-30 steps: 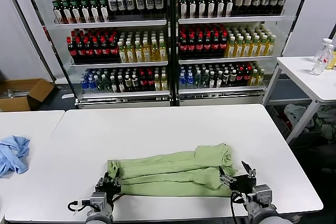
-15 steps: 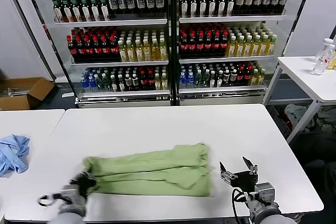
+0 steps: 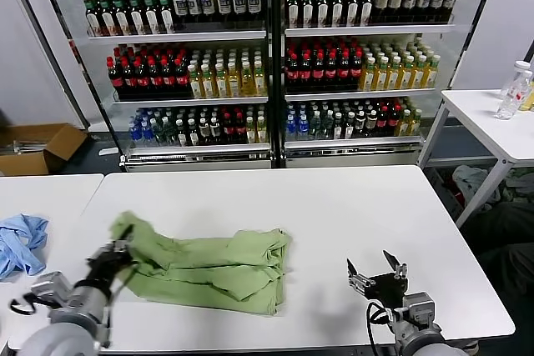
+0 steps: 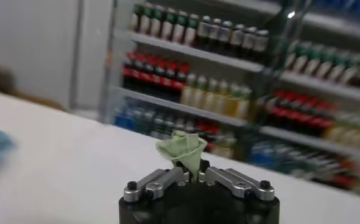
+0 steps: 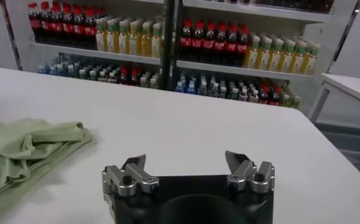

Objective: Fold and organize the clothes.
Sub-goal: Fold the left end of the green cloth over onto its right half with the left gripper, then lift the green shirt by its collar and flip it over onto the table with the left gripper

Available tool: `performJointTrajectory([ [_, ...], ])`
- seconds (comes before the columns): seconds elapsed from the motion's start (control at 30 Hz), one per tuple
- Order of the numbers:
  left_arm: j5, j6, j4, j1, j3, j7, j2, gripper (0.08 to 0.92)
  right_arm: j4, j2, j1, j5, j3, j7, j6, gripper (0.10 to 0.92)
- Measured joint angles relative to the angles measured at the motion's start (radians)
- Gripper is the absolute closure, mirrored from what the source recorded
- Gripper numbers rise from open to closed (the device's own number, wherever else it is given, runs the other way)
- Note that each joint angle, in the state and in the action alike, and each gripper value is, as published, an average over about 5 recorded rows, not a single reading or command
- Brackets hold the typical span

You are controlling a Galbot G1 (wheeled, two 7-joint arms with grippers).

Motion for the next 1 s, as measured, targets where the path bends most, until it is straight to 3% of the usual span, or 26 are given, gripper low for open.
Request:
performJointTrajectory([
  [0.2,-0.082,-0.005,-0.013,-0.033,0.152,0.006,-0.09,0.881,0.003,0.001,-0.001,-0.003,0.0,-0.004,0.007,0.203],
  [0.4,-0.017,-0.01,0.05,-0.081,0.292,0.013,-0.153,0.855,0.003,-0.008,0.004,-0.002,0.001,-0.009,0.012,0.203],
  [0.67,0.241,-0.044,0.131,-0.126,0.414,0.057,-0.188,0.634,-0.007,-0.02,0.015,0.004,0.002,-0.01,0.016,0.203],
  [1.0,0.424,-0.081,0.073,-0.099,0.416,0.106,-0.175,0.348,-0.024,-0.018,0.031,0.001,-0.008,-0.016,0.024,0.203],
])
